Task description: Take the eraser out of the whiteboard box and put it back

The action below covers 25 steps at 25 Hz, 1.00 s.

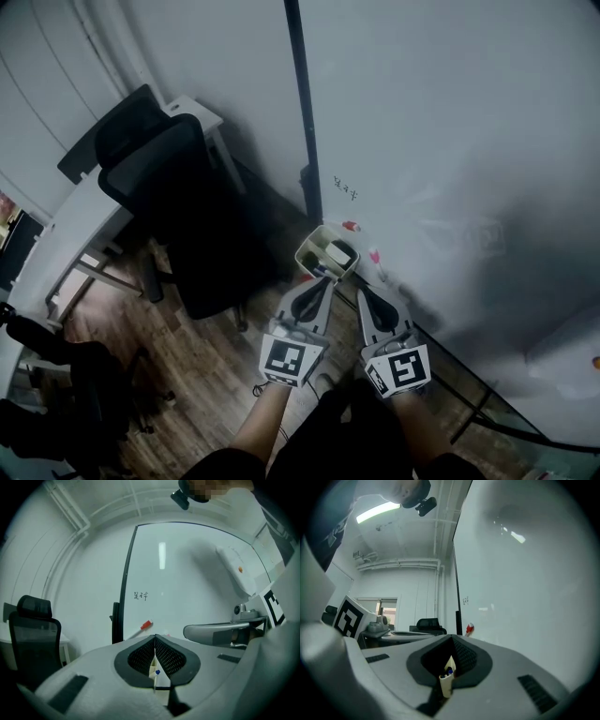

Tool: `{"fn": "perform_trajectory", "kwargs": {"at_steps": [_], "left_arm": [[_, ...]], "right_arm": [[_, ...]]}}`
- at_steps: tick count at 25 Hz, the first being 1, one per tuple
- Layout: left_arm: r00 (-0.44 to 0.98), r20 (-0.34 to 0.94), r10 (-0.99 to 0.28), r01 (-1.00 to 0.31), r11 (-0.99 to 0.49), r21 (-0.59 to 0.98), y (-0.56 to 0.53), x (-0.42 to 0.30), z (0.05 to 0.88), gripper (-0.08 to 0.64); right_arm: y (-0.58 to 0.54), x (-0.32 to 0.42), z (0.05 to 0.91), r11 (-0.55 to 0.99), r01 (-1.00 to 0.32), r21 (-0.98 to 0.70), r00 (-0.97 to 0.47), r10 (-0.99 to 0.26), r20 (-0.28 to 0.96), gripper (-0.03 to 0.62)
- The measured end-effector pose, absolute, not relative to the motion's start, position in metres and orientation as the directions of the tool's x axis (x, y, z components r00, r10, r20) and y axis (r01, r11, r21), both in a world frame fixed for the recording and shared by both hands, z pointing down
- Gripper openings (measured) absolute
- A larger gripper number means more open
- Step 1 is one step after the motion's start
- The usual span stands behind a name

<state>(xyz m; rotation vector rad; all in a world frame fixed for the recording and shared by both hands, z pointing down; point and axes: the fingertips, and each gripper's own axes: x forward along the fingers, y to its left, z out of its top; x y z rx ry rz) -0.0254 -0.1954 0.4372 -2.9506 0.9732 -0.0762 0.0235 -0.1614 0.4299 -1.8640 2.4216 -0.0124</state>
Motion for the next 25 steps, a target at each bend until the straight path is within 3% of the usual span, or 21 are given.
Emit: {"fn": "perform_trajectory", "kwargs": {"at_steps": [21,25], "left_arm": [[0.786,0.101,-0.61,-0.608,-0.792,-0.06,-0.227,-0.006,0.473,0.008],[0.788,0.145,-0.598,-0.592,-0.801,-0.086,-0.231,0.002,0.48,0.118]], "right_arm": [[-0.196,0.041,0.462,0.247,-0.96,-0.132,-0.244,-0.969,-0.038,0.002],[-0.195,0.044,0.459,0.249,-0.961,-0.123,-0.247,-0.968,-0.036,0.003]]}}
